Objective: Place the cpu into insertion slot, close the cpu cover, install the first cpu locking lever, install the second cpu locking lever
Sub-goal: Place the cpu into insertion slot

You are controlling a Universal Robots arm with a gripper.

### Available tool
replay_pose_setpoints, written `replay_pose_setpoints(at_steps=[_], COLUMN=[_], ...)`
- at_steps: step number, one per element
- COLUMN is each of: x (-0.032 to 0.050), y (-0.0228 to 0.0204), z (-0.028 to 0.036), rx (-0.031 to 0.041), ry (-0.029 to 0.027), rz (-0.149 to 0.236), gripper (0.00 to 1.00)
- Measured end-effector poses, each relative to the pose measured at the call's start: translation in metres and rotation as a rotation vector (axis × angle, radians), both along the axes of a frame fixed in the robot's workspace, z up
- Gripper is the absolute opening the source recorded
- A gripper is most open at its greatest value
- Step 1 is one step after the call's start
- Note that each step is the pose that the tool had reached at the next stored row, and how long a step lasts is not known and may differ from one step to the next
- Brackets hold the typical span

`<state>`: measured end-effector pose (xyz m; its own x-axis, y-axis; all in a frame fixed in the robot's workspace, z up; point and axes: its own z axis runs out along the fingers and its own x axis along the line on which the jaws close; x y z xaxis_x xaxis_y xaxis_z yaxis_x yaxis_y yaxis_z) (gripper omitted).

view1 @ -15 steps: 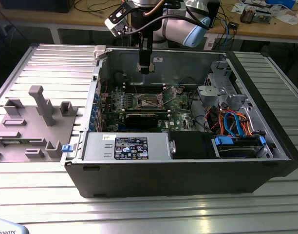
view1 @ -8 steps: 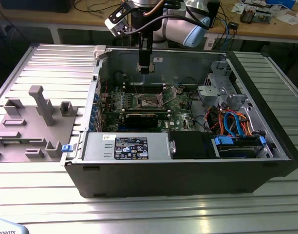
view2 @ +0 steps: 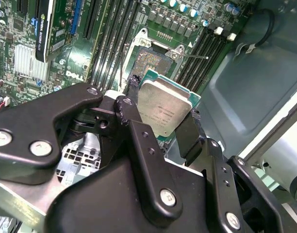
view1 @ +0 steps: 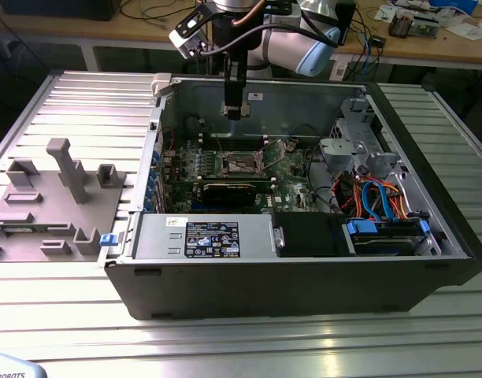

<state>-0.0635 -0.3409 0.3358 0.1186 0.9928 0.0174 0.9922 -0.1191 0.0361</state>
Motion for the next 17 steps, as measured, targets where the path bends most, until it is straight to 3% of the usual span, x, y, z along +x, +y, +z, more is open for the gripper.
replay_pose_setpoints(at_steps=[17], x=[0.0], y=[0.0], z=[-0.0005], rx=[0.0], ry=[-0.0001], rz=[-0.017], gripper=[0.55])
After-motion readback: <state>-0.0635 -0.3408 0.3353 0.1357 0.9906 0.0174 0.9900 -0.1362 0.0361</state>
